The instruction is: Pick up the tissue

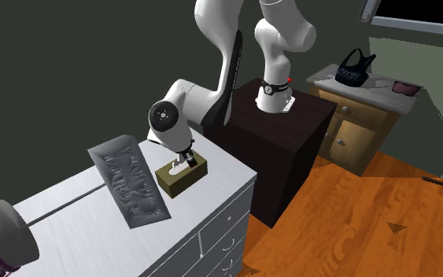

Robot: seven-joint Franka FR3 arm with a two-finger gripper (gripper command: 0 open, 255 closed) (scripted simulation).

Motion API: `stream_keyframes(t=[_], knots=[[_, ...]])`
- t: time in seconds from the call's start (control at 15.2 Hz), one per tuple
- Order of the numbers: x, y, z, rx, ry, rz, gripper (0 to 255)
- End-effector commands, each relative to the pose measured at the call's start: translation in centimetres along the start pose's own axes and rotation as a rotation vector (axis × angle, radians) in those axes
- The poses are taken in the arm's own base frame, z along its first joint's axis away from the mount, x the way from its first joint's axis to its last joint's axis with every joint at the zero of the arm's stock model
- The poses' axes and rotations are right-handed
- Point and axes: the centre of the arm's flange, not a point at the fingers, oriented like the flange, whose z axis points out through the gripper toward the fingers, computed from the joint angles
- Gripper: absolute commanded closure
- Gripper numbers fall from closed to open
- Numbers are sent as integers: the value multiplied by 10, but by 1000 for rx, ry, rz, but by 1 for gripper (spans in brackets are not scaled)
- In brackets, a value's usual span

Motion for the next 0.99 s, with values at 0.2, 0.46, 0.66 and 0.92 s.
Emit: stream_keyframes(t=[0.2, 0.46, 0.66, 0.92], knots=[[4, -7, 12, 0, 0, 0, 255], [4, -7, 12, 0, 0, 0, 255], [5, -7, 12, 0, 0, 0, 255], [2, -2, 3, 0, 0, 0, 255]])
